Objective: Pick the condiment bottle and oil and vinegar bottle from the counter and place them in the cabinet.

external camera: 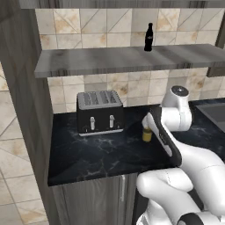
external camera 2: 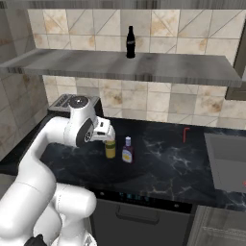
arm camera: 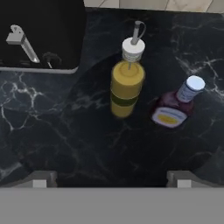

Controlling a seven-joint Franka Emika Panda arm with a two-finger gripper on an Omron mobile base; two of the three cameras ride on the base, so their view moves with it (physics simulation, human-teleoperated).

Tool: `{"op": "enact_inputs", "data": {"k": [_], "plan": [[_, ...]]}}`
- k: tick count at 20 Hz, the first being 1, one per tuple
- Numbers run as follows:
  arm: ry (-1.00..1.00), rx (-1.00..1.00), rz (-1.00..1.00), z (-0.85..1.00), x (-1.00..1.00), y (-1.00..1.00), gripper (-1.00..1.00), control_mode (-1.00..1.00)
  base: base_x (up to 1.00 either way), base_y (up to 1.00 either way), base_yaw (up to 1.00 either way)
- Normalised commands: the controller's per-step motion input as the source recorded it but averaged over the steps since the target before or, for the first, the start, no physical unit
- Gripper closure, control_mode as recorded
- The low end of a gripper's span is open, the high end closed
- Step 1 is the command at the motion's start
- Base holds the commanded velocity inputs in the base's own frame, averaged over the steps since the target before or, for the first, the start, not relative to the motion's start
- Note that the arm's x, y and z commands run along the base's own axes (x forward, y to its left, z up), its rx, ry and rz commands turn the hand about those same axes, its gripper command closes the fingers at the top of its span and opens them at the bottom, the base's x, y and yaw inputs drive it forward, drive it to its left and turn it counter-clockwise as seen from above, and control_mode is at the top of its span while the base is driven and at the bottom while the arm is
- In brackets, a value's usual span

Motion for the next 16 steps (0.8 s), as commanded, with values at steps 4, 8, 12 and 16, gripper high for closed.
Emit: {"op": "enact_inputs", "data": {"k": [4,8,12,16], "plan": [[-0.14,-0.01,0.0,-0.14,0.09,0.0,-1.0,-1.0,0.0,0.0,0.0],[-0.03,0.0,0.0,0.0,0.23,0.0,-1.0,-1.0,0.0,0.0,0.0],[0.0,0.0,0.0,0.0,0.31,0.0,-1.0,-1.0,0.0,0.0,0.0],[0.0,0.0,0.0,0.0,0.35,0.0,-1.0,-1.0,0.0,0.0,0.0]]}}
